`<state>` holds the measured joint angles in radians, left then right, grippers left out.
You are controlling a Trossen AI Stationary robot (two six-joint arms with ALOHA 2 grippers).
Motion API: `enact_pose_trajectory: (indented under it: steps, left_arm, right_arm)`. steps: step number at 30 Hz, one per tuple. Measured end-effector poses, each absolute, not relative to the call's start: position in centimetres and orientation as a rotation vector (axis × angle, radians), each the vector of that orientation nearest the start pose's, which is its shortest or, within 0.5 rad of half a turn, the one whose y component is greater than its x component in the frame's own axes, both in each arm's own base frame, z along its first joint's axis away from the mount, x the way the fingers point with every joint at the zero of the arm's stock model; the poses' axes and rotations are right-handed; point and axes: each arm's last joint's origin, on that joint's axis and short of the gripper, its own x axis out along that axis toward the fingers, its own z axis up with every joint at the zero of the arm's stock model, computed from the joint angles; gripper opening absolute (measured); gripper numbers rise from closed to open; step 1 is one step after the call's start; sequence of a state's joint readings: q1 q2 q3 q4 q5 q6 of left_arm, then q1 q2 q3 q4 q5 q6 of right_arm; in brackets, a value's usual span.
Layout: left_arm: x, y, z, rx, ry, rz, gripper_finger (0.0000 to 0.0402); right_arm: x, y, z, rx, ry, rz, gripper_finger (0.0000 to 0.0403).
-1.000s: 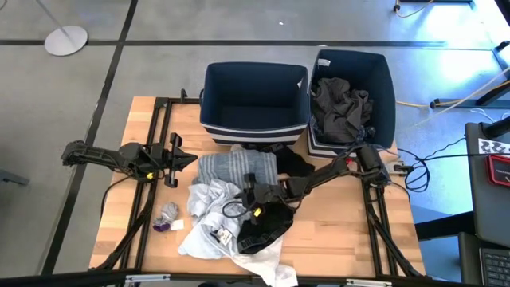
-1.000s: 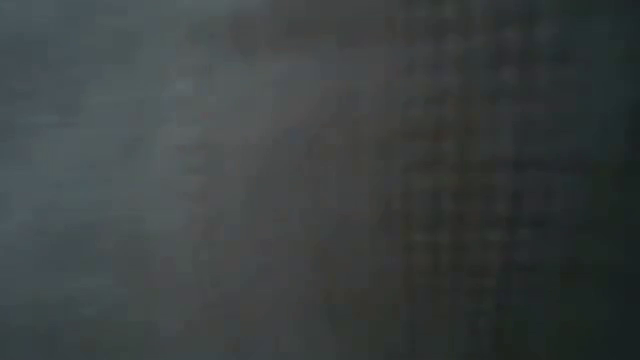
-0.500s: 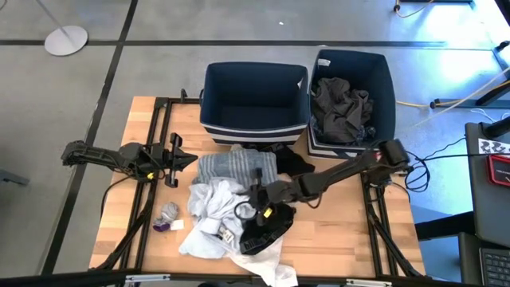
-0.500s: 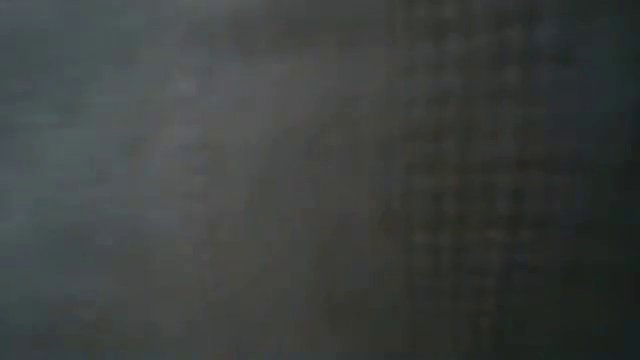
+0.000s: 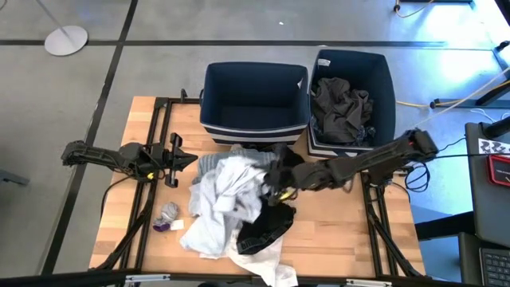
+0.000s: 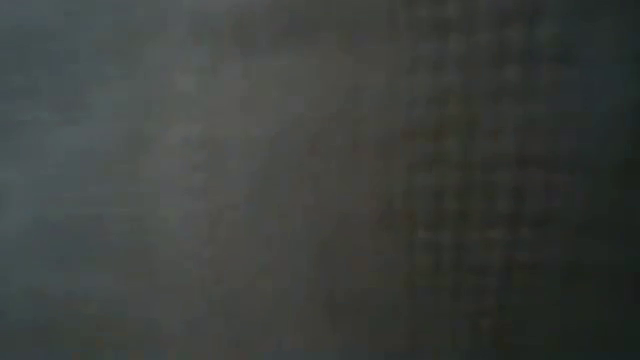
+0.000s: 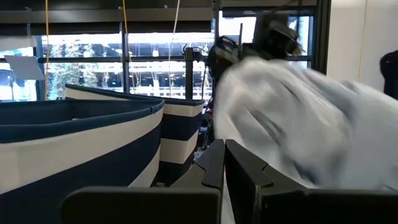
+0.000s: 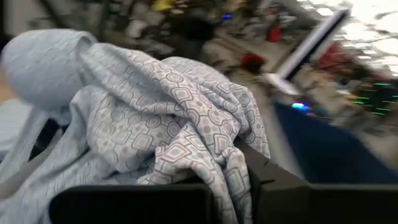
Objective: Sort clothes
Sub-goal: Put the light gray patterned polo into the right blue laundry organizer
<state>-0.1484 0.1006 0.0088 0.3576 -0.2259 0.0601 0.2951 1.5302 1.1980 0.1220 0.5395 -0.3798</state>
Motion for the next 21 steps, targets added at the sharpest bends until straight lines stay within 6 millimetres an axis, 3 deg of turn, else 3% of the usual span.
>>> enact_pose_trajectory:
  steps: [11,21]
  left_arm:
    - [9.9,-0.8,19.3,0.010,-0.259,0.086,0.0004]
    - [9.9,-0.8,19.2,0.010,-0.258,0.088,0.0004]
  right_arm:
    - [25.9,5.7,41.3,-0.508,0.068,-0.490,0.0029]
    - [19.3,3.5,46.5,-0.528,-0.109,-0.673,0.0032]
